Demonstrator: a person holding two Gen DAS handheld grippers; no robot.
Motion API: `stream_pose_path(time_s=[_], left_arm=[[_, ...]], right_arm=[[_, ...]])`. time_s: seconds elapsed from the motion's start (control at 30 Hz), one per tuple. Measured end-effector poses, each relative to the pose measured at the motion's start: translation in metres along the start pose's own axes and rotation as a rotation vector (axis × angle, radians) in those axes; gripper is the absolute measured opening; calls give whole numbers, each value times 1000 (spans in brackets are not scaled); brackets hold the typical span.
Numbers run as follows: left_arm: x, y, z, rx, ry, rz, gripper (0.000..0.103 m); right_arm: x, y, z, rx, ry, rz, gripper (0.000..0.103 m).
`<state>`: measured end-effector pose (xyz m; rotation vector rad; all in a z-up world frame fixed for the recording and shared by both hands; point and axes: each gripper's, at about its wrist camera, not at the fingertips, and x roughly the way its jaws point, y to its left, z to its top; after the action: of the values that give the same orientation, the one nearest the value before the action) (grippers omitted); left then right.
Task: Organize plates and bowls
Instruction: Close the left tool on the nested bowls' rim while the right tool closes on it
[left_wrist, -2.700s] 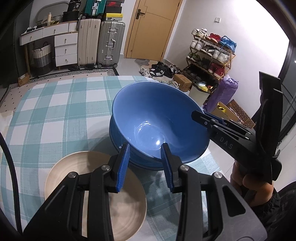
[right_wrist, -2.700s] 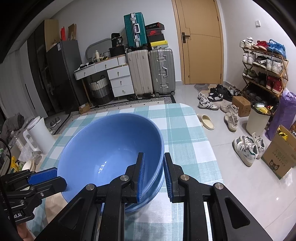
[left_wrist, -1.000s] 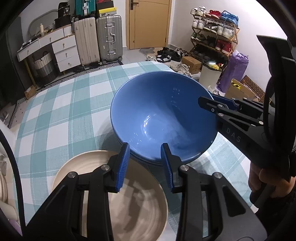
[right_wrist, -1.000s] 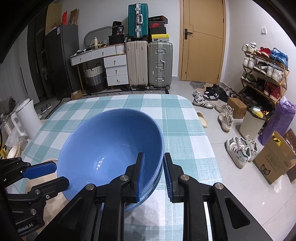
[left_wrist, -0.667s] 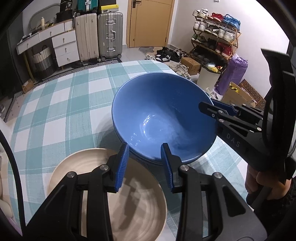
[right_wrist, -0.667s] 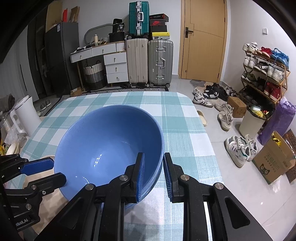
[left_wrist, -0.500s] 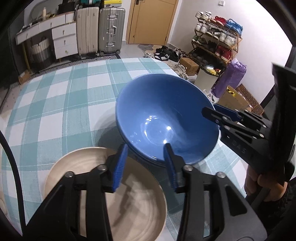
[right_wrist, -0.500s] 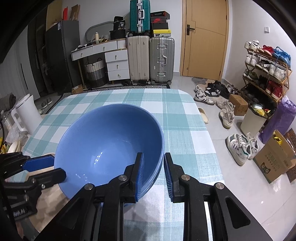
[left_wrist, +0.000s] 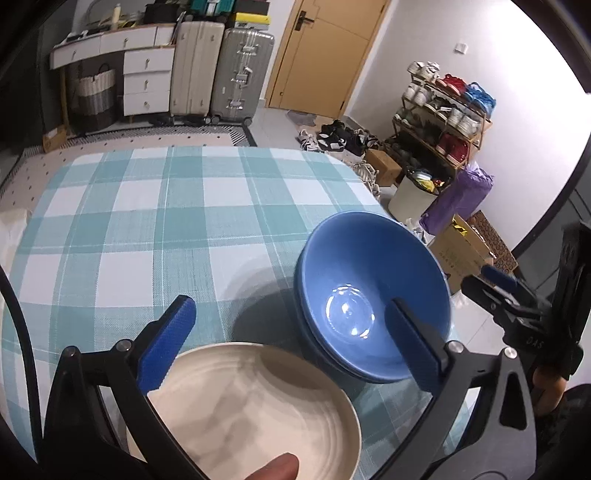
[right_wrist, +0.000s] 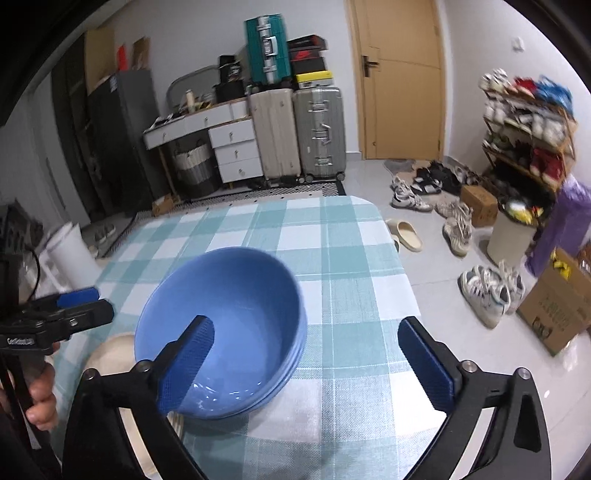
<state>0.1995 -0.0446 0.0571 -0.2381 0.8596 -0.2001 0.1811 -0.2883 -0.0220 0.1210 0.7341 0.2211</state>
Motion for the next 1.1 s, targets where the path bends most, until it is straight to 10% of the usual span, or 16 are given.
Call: stream_pose_path(time_s=[0.43,1.1], left_arm=[[63,19,-11,-103,77,-38,100],[94,-7,-13,-36,151,-125,36]], right_arm=[[33,-10,-23,134,59,121,102],[60,4,-27,111,106,199,58]])
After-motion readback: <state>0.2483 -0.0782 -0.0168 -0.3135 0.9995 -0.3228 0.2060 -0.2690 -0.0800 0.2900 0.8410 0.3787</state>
